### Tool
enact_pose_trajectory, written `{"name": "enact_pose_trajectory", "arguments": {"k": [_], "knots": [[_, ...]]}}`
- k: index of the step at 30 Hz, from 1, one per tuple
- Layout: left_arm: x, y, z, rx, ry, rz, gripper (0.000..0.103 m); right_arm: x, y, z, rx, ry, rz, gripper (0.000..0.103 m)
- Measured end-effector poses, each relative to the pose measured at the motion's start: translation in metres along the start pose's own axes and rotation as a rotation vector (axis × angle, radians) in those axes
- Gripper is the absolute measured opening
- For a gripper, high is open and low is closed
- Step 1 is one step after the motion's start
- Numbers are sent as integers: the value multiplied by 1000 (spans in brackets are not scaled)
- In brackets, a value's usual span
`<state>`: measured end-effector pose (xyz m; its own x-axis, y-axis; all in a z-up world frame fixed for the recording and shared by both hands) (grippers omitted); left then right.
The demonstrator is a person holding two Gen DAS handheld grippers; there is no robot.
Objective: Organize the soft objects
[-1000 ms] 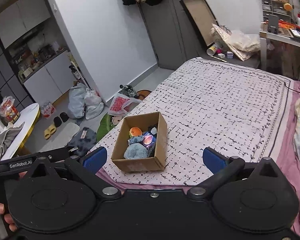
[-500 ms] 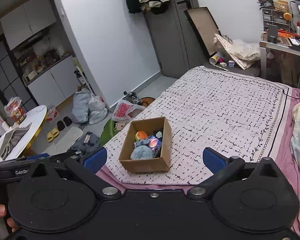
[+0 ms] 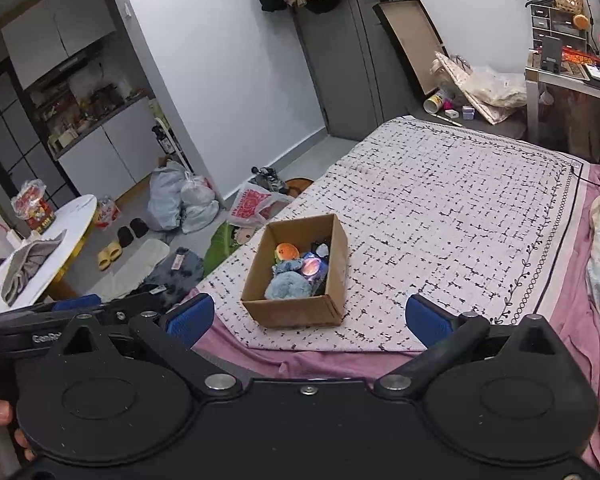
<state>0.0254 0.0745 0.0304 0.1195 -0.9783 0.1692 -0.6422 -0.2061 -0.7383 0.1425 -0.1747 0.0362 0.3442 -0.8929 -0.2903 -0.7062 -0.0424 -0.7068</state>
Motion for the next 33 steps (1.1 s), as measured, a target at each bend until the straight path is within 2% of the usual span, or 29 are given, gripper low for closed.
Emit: {"name": "enact_pose_trajectory", "arguments": {"k": [33], "knots": [[-5,1,7,-31,-26,23,102,6,4,7,-45,-6,32,103]]}}
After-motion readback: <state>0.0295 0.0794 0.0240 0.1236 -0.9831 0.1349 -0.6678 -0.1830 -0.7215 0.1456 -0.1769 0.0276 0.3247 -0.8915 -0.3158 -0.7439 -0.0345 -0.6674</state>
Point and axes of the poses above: each gripper's, at about its wrist camera, not at the fingertips, and z roughly the way its jaws point, x to its right, y to its underside, the point moved 7 cm from there along z, roughly the way its jaws point, and after that the axes turned 2 degrees about y, right-handed, at the moved point
